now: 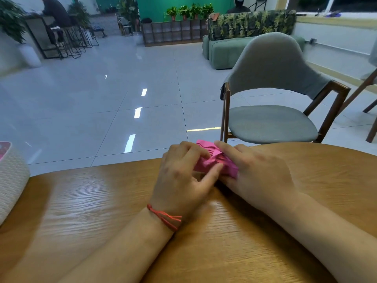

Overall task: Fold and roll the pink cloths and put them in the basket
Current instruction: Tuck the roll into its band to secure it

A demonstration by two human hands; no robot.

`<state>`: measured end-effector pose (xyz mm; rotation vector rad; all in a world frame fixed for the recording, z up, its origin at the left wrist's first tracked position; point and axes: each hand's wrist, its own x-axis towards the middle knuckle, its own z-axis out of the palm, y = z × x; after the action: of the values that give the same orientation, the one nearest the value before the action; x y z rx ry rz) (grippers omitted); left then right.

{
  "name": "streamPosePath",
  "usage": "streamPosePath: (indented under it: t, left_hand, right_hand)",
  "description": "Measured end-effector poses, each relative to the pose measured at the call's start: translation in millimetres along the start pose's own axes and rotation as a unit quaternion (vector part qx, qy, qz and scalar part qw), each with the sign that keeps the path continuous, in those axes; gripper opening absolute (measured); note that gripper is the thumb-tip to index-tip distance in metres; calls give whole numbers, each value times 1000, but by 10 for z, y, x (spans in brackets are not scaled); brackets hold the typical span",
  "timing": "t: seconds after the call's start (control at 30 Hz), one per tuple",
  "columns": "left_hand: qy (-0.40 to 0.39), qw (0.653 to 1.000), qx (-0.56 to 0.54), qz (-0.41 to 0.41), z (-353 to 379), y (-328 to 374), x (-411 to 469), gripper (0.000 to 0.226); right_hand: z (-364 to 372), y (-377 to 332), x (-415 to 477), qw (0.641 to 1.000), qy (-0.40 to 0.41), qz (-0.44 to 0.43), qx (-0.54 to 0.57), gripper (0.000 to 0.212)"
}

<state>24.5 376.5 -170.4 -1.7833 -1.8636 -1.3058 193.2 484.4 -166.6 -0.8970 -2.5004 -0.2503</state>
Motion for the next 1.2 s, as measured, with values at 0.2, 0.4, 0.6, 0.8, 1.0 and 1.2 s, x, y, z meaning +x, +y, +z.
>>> streamPosePath:
  t: [0.2, 0.4, 0.6, 0.8, 1.0, 1.2]
  left_hand:
    - [16, 996, -63, -53, -7, -19, -6, 10]
    - [3, 983, -163, -81, -18, 126, 11, 8]
    - [-63, 920, -335, -194, -109, 126, 143, 15]
    - [0, 686, -652, -322, -426, 72, 497, 11]
    - [-4, 673, -616, -409, -294, 44, 426, 5]
    - [-86, 675, -552, -482, -382, -80, 508, 26]
  right_hand:
    - [-31, -36, 6, 1000, -10, 7, -25, 69]
    - [-46, -35, -2, 999, -9, -1, -35, 72]
    - [-41, -38, 2, 999, 4, -10, -43, 71]
    - [-53, 55, 16, 999, 17, -20, -39, 67]
    - [-203, 142, 7, 994, 80, -73, 9, 66]
    - [-247, 116, -30, 957, 207, -202, 15, 47]
